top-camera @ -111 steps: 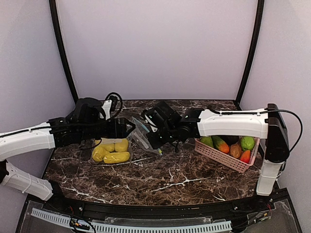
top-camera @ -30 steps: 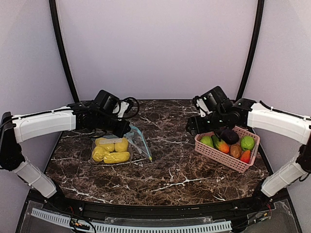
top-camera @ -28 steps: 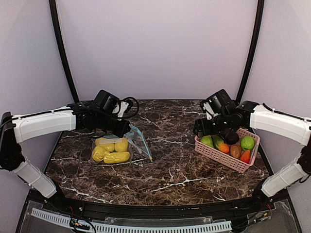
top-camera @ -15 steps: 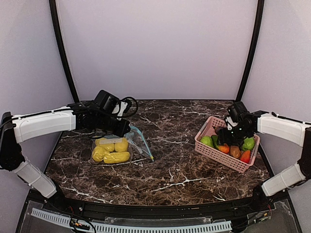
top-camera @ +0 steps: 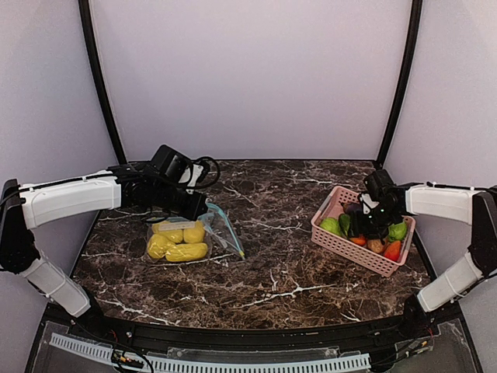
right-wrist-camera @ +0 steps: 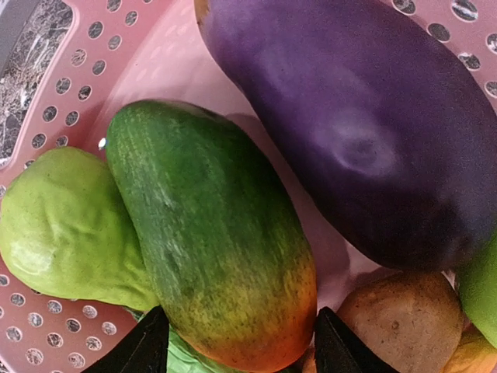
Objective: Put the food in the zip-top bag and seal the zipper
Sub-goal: Pick up the fake fruit from the bin.
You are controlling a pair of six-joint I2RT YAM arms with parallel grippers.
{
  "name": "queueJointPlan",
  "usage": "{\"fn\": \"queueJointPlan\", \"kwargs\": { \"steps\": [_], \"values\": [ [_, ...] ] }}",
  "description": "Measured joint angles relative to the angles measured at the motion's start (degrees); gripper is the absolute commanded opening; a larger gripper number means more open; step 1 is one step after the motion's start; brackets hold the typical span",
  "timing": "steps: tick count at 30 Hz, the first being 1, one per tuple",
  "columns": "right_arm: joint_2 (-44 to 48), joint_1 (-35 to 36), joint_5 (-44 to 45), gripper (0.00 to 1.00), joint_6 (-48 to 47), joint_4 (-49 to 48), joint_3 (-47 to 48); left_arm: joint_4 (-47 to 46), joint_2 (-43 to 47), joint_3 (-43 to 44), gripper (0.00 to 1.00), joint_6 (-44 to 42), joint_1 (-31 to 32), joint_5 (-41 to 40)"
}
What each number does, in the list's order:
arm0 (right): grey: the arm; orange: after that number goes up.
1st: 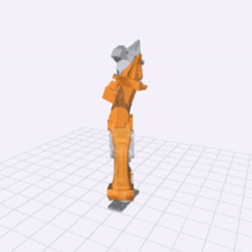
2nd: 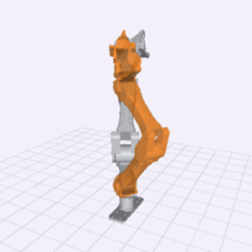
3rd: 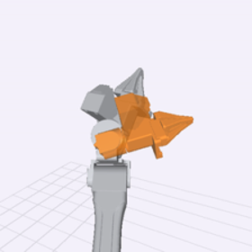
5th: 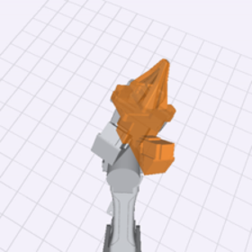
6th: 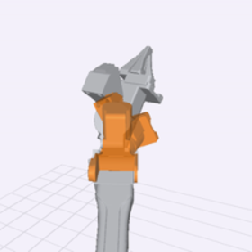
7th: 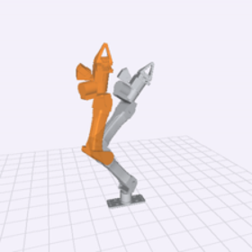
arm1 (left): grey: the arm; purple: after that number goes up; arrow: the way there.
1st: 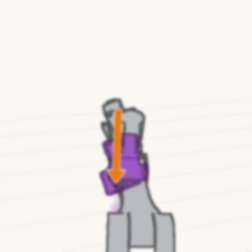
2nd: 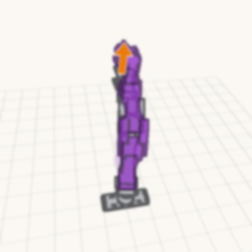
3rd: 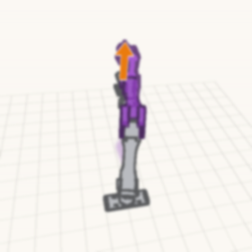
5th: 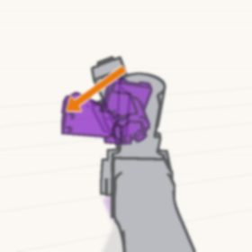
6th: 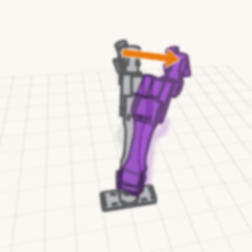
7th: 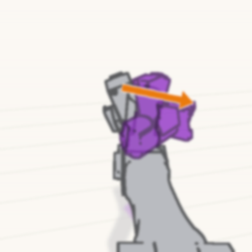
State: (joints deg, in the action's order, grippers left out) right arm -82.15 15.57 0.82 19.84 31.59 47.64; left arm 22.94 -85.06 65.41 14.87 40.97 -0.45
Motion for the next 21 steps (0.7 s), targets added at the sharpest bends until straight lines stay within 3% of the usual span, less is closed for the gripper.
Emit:
{"fn": "queueJointPlan", "kwargs": {
  "steps": [4, 7, 21],
  "values": [
    [-0.9, 0.0, -0.02, 0.43, -0.44, -1.33, 0.0, 0.15, 0.0, 0.0, 0.01, 0.17, 0.0, 0.0],
    [-0.76, -0.02, 0.0, 0.39, -0.66, -2.38, 0.02, 0.44, 0.0, 0.0, 0.01, 0.35, 0.0, 0.59],
    [11.37, -0.04, -1.33, 0.3, -1.29, 3.04, 1.95, 0.9, -0.07, 0.26, 0.01, 2.49, 0.0, 4.17]
  ]
}}
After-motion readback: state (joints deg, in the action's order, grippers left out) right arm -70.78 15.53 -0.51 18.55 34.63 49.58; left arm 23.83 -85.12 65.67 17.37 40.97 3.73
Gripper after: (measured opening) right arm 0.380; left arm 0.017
